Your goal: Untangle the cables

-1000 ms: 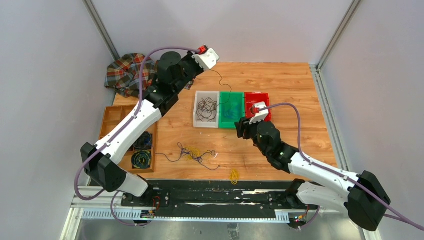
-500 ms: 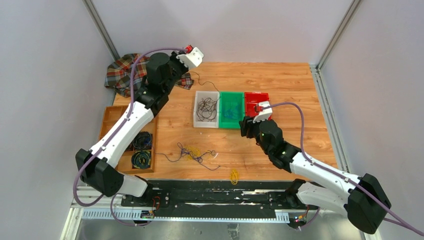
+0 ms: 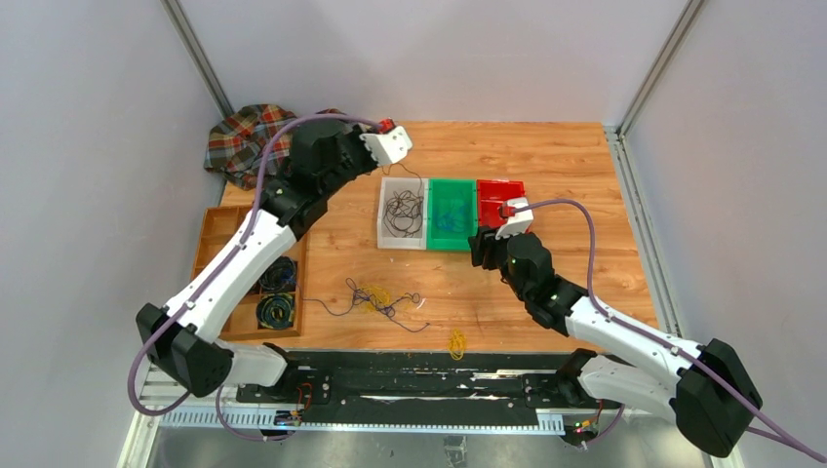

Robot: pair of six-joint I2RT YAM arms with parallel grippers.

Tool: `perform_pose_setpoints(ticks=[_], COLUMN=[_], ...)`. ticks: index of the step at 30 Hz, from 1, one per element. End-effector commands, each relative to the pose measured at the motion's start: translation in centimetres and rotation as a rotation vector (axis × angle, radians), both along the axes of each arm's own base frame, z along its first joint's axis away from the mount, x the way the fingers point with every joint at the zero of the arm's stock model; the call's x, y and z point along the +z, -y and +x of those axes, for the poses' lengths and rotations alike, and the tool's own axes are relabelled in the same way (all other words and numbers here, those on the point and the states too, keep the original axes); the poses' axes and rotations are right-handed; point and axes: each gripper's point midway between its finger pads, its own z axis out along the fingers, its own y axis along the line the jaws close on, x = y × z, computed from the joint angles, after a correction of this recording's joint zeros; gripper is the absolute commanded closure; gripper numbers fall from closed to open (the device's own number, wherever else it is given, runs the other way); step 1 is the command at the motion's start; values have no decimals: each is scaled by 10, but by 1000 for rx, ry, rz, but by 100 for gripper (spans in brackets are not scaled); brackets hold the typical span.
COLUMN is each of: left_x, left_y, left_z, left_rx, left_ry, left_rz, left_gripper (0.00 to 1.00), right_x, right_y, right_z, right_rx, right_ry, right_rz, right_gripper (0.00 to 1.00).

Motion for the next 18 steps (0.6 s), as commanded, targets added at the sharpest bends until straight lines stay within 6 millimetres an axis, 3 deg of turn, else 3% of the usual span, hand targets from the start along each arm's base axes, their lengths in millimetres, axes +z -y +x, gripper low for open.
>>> perform_pose_setpoints(ticks=[1, 4, 9, 13, 18], left_x=[-43, -70, -103, -117, -114], left_y=[42, 61, 73, 83, 101], left_z=[-22, -41, -58, -48, -19], left_rx=[-156, -236, -278, -262, -239], left_ry=[-224, -372, -502, -538, -498], left_rz=[39, 90, 132, 127, 92], left_gripper=[99, 99, 100, 100, 100], right_x=[-12, -12, -14, -18, -22], right_y=[8, 12, 15, 15, 16], right_z=[-1, -1, 0, 0, 0], right_rx=[-18, -28, -37, -39, -45], right_ry=[-33, -34, -40, -53, -62], right_rz=[-10, -12, -10, -4, -6], right_gripper=[47, 47, 47, 47, 47])
